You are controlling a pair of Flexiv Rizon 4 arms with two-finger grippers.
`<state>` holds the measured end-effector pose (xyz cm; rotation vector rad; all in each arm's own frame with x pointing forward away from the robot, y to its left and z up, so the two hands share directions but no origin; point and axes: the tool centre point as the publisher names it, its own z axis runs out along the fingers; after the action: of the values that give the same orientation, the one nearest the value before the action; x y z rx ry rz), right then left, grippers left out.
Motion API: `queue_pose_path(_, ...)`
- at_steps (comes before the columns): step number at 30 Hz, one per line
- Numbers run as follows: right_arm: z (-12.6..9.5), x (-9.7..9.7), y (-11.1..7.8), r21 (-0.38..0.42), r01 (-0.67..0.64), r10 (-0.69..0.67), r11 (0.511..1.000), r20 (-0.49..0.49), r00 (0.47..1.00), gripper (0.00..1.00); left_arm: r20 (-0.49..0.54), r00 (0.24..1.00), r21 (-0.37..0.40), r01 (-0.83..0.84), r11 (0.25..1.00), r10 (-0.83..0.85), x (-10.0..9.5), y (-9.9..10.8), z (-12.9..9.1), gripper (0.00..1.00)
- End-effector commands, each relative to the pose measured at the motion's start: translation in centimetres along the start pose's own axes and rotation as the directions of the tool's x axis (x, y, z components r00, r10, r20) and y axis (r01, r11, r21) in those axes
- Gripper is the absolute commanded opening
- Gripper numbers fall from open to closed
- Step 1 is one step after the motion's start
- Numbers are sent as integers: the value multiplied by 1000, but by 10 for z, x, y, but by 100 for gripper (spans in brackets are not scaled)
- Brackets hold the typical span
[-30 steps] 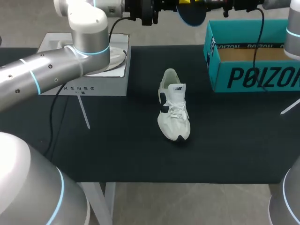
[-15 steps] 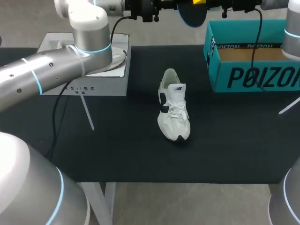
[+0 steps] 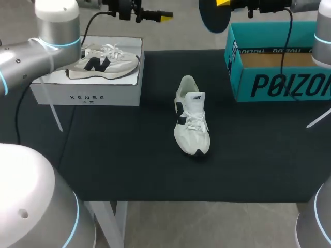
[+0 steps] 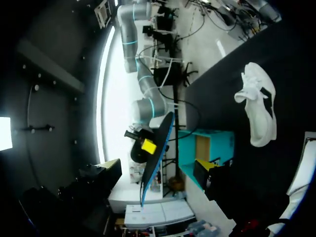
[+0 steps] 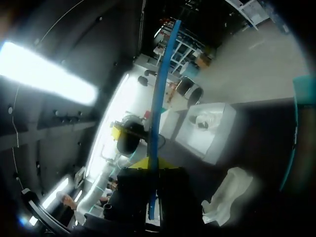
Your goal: Take the shoe out of the shoebox, open the shoe tongue, remove and reinsert the insole, then place the shoe into the shoebox
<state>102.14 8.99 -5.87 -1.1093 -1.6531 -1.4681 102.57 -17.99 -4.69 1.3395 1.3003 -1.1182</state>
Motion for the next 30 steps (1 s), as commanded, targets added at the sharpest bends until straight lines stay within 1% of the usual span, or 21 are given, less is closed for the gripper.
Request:
queue_pose_path(1,3,-1,-3,-18,10,-10,1000,4,1000,0,-34,999,-42,9,999,-11,9,-28,-53,100)
queue_pose_path(7,5,-3,-1,-20,28,-28,999,16,999,0,-82,996,-43,14,999,-17,25,-41,-83,100)
queue_pose_path(8,6,-3,-1,-22,32,-32,999,18,999,0,-126,992,-44,0,999,-6,29,-42,-90,100)
queue_pose_path(10,6,-3,-1,-23,36,-35,999,19,999,0,-194,981,-24,-26,999,21,37,-45,-100,100)
queue_pose_path(12,6,-3,-1,-23,38,-37,999,21,999,0,-237,971,-13,-32,999,28,45,-48,-107,100)
queue_pose_path(13,6,-2,-1,-24,39,-38,999,21,999,0,-253,967,-9,-27,1000,24,48,-50,-110,100)
queue_pose_path(16,6,-1,-2,-23,41,-41,999,22,999,0,-294,955,42,-30,999,41,60,-59,-112,100)
queue_pose_path(20,5,1,-4,-21,41,-40,999,25,999,0,-288,958,51,18,999,-3,74,-75,-112,100)
queue_pose_path(22,5,1,-5,-18,40,-40,999,27,999,0,-287,958,42,26,999,-13,79,-80,-114,100)
queue_pose_path(25,6,2,-6,-16,40,-39,999,28,999,0,-318,948,34,24,999,-12,83,-87,-120,100)
queue_pose_path(26,6,2,-6,-14,40,-40,999,28,999,0,-340,941,33,9,999,3,84,-88,-121,100)
queue_pose_path(27,7,2,-7,-12,42,-41,999,27,999,0,-342,940,19,6,1000,0,86,-89,-123,100)
queue_pose_path(30,8,3,-6,-2,52,-52,999,24,998,0,-342,940,19,6,1000,0,86,-89,-123,100)
